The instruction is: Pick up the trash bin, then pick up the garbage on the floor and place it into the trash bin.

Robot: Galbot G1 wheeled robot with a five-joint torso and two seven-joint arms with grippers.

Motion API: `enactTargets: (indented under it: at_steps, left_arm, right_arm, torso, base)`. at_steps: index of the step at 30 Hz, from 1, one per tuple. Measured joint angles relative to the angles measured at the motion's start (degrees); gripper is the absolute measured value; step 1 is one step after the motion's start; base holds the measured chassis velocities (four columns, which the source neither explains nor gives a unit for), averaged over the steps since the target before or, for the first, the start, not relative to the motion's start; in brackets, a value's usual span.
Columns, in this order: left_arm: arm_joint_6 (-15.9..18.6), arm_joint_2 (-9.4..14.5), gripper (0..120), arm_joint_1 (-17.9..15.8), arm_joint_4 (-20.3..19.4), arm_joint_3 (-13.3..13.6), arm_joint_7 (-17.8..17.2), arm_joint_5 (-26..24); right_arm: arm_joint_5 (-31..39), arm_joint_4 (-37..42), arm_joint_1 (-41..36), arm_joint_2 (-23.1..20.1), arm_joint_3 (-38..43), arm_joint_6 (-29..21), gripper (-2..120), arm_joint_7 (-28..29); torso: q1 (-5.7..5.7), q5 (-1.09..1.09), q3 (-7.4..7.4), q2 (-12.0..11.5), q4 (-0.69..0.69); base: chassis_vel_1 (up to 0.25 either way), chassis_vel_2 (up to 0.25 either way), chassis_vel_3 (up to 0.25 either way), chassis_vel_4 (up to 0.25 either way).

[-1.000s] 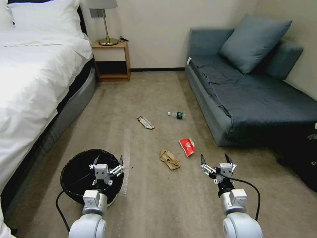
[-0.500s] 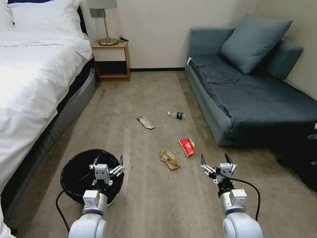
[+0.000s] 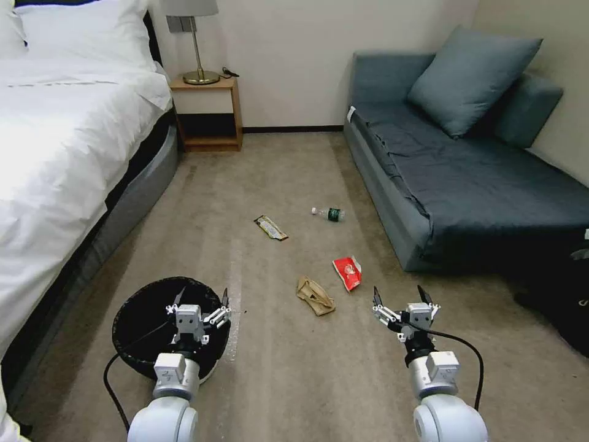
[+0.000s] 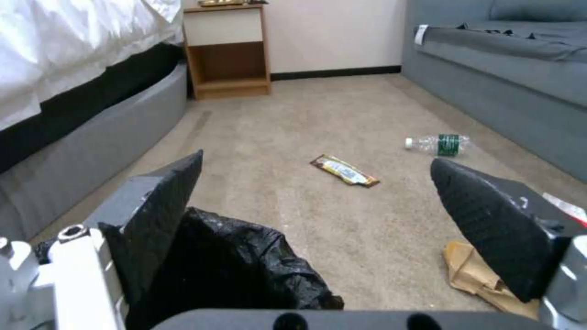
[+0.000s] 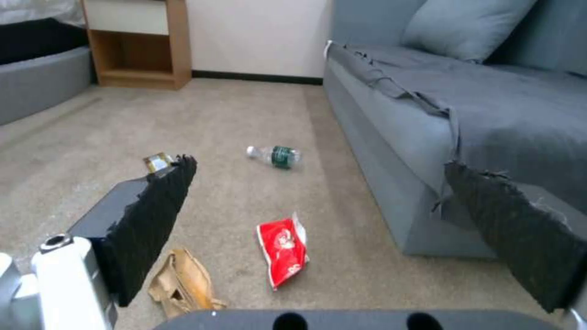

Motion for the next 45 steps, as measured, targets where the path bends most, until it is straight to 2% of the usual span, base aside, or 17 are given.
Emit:
enactTargets:
  at_steps: [21, 25, 26, 27, 28, 29, 31, 32, 33, 35, 37, 39, 42, 43, 44, 45]
  left_arm:
    - [0.24, -0.01, 100, -0.03, -0.02, -0.08, 0.01, -0.08]
    - [6.89, -0.56, 100, -1.25, -2.56, -1.74, -0.06, -1.79]
    - [9.57, -0.79, 100, -1.74, -3.53, -2.37, -0.13, -2.47]
    - [9.57, -0.79, 100, -1.74, -3.53, -2.37, -0.13, -2.47]
    - [13.13, -1.11, 100, -2.4, -4.9, -3.27, -0.26, -3.37]
    - [15.01, -1.05, 100, -2.75, -6.06, -4.14, -0.25, -4.25]
    - [15.38, -0.86, 100, -2.83, -6.51, -4.52, -0.25, -4.52]
    - [16.83, 0.89, 100, -3.16, -8.94, -6.57, -0.74, -5.56]
    - [17.8, 1.67, 100, -3.12, -9.94, -7.08, -0.72, -6.15]
    - [18.18, 1.89, 100, -3.1, -10.25, -7.24, -0.74, -6.37]
    - [20.44, 3.06, 100, -3.55, -12.22, -8.3, -1.77, -7.76]
    - [21.02, 3.26, 100, -3.69, -12.43, -8.48, -2.11, -8.04]
    - [25.5, 4.49, 100, -4.56, -12.65, -9.92, -5.24, -10.69]
    - [28.83, 5.46, 100, -4.96, -12.6, -10.88, -7.51, -12.83]
    - [28.83, 5.46, 100, -4.96, -12.6, -10.88, -7.51, -12.83]
    - [31.29, 6.24, 100, -5.09, -12.65, -11.47, -9.17, -14.18]
  right_arm:
    - [0.0, 0.13, -0.01, 0.0, 0.0, -0.17, 100, 0.19]
    - [0.03, 4.97, -0.25, 0.58, -0.17, -4.43, 100, 5.1]
    - [0.09, 7.53, -0.44, 0.9, -0.26, -6.74, 100, 7.77]
    - [0.09, 7.53, -0.44, 0.9, -0.26, -6.74, 100, 7.77]
    - [0.19, 11.13, -0.66, 1.36, -0.47, -9.94, 100, 11.49]
    - [0.9, 13.04, -0.56, 1.44, -0.57, -11.33, 100, 13.32]
    - [1.27, 13.45, -0.42, 1.4, -0.57, -11.54, 100, 13.7]
    - [3.08, 14.79, 0.4, 1.02, -0.57, -12.33, 100, 14.81]
    - [4.09, 15.0, 0.67, 0.8, -0.61, -12.86, 100, 15.0]
    - [4.34, 15.04, 0.76, 0.74, -0.6, -12.94, 100, 15.04]
    - [5.47, 15.1, 1.41, 0.44, -0.36, -13.13, 100, 15.11]
    - [5.59, 15.08, 1.58, 0.4, -0.23, -13.12, 100, 15.11]
    - [6.1, 14.97, 1.95, 0.03, 0.09, -13.12, 100, 15.12]
    - [6.31, 14.95, 2.12, -0.22, 0.31, -13.15, 100, 15.12]
    - [6.31, 14.95, 2.12, -0.22, 0.31, -13.15, 100, 15.12]
    - [6.51, 14.93, 2.26, -0.38, 0.47, -13.2, 100, 15.11]
  torso:
    - [0.0, 0.0, 0.0, 0.0, 0.0]
    - [0.0, 0.0, 0.0, 0.0, 0.0]
    - [0.0, -0.01, 0.0, 0.0, 0.0]
    - [0.0, -0.01, 0.0, 0.0, 0.0]
    - [0.0, 0.0, 0.0, 0.0, 0.0]
    - [0.0, -0.05, 0.0, 0.0, -0.03]
    - [0.0, -0.07, 0.0, 0.0, -0.03]
    - [0.0, 0.06, -0.01, 0.01, -0.01]
    - [0.0, 0.01, 0.01, 0.0, 0.01]
    - [0.0, -0.02, 0.0, 0.0, 0.01]
    - [0.0, 0.03, 0.0, 0.0, 0.0]
    - [0.0, 0.0, 0.0, 0.0, 0.0]
    - [0.0, -0.01, 0.0, 0.0, 0.0]
    - [0.0, -0.01, 0.0, 0.0, 0.0]
    - [0.0, -0.01, 0.0, 0.0, 0.0]
    - [0.0, -0.01, 0.0, 0.0, 0.0]
  base:
    - [0.0, 0.0, 0.0, 0.0]
    - [0.0, 0.0, 0.0, 0.0]
    - [0.0, 0.0, 0.0, 0.0]
    - [0.0, 0.0, 0.0, 0.0]
    - [0.0, 0.0, 0.0, 0.0]
    - [0.0, 0.0, 0.0, 0.0]
    - [0.0, 0.0, 0.0, 0.0]
    - [0.0, 0.0, 0.0, 0.0]
    - [0.0, 0.0, 0.0, 0.0]
    - [0.0, 0.0, 0.0, 0.0]
    - [0.0, 0.0, 0.0, 0.0]
    - [0.0, 0.0, 0.0, 0.0]
    - [0.0, 0.0, 0.0, 0.0]
    - [0.0, 0.0, 0.0, 0.0]
    - [0.0, 0.0, 0.0, 0.0]
    - [0.0, 0.0, 0.0, 0.0]
